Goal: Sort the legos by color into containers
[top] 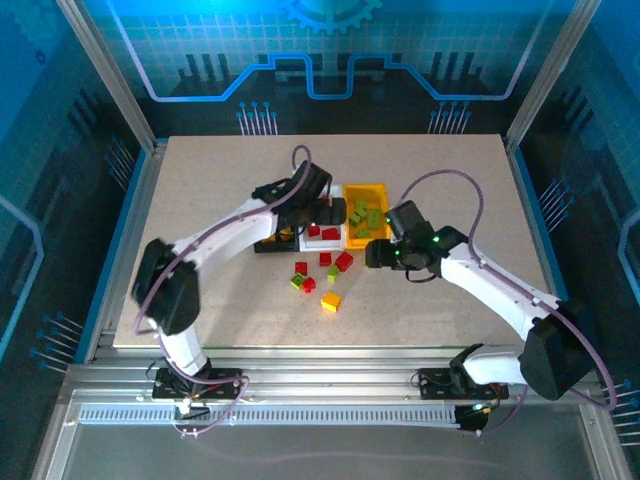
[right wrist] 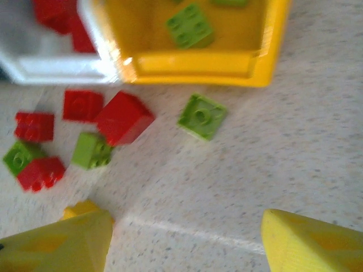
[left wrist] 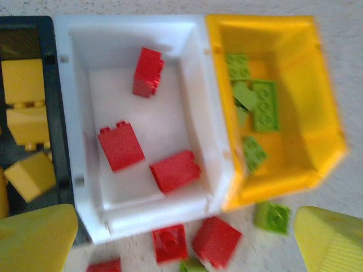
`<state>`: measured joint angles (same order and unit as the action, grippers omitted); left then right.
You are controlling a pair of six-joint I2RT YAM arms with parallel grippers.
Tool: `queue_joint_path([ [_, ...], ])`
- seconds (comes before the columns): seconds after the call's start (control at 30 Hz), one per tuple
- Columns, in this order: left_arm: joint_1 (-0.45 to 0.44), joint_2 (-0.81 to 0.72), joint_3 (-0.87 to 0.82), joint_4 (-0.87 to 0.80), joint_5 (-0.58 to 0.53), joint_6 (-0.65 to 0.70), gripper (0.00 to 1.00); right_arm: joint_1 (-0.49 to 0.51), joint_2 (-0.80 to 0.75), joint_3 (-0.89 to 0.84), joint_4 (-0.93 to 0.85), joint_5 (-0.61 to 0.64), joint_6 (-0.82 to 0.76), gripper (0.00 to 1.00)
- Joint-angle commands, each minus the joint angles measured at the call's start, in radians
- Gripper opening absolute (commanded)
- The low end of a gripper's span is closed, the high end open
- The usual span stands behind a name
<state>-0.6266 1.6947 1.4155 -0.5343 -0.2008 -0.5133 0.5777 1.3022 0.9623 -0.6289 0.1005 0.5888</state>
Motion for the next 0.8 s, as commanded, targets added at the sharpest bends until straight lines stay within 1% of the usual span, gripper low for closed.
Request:
queue_joint_path([
  [0.0,-0.024,-0.202,-0.165,0.041,0.026,-0.072,0.99,0.106,0.028,-0.001,0.023,-0.047,-0.094,0.72],
  [0.07,-0.025,-0.318,-0.288,0.051,0.011,-0.122,0.99,0.172,0.075,0.014,0.024,-0.037,-0.120,0.72],
  [0.13,-0.024,-0.430,-0.411,0.031,-0.026,-0.173,0.99,0.237,0.137,0.039,0.020,-0.027,-0.138,0.72],
  [0.23,-0.018,-0.561,-0.543,-0.030,-0.059,-0.230,0.99,0.310,0.225,0.075,0.022,-0.020,-0.156,0.71],
  [0.33,-0.011,-0.660,-0.646,-0.088,-0.084,-0.283,0.99,0.356,0.312,0.106,0.024,0.017,-0.162,0.72],
  [0.57,-0.005,-0.836,-0.801,-0.135,-0.069,-0.386,0.99,0.402,0.470,0.201,0.020,0.092,-0.182,0.73],
  [0.67,-0.005,-0.883,-0.823,-0.152,-0.075,-0.403,0.99,0.404,0.513,0.218,0.011,0.108,-0.181,0.72],
  [0.73,-0.005,-0.901,-0.826,-0.163,-0.082,-0.404,0.99,0.406,0.527,0.216,0.014,0.106,-0.183,0.69],
  [0.77,-0.005,-0.908,-0.825,-0.167,-0.083,-0.403,0.99,0.406,0.533,0.216,0.015,0.103,-0.184,0.66],
])
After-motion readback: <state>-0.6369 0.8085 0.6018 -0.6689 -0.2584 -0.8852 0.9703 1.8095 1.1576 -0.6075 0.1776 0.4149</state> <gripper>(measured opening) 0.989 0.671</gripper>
